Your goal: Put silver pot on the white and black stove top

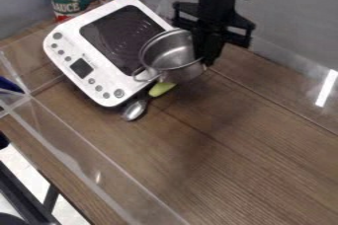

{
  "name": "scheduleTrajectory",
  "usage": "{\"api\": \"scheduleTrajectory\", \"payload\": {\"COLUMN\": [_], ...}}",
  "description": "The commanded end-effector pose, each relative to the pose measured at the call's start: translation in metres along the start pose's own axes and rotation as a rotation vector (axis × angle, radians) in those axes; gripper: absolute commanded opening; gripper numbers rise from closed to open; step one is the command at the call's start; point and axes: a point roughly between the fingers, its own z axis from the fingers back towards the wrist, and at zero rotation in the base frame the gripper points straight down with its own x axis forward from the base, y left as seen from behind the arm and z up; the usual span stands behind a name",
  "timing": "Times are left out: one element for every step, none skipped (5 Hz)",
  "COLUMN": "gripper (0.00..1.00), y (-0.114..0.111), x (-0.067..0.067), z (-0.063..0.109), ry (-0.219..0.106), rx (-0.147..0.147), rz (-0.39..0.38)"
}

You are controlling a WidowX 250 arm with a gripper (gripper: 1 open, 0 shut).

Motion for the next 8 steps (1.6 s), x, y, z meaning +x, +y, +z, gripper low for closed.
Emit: {"api": "scheduleTrajectory", "payload": {"gripper": [0.0,0.0,0.0,0.0,0.0,0.0,0.0,0.0], "y": [0.003,0.001,0.003,0.014,0.023,0.022,0.022,0.021], "x": [-0.001,-0.005,-0.008,-0.021,-0.032,-0.032,-0.021,-0.008], "z": [0.016,0.009,-0.002,0.004,0.012,0.007,0.021,0.044], "ry": [-0.065,-0.066,-0.061,-0.058,-0.056,-0.055,-0.084,-0.124], "rx": [0.005,0.008,0.004,-0.007,-0.023,-0.034,-0.051,-0.079], "rz": [0.017,0.026,0.039,-0.005,-0.049,-0.014,-0.057,-0.091]}}
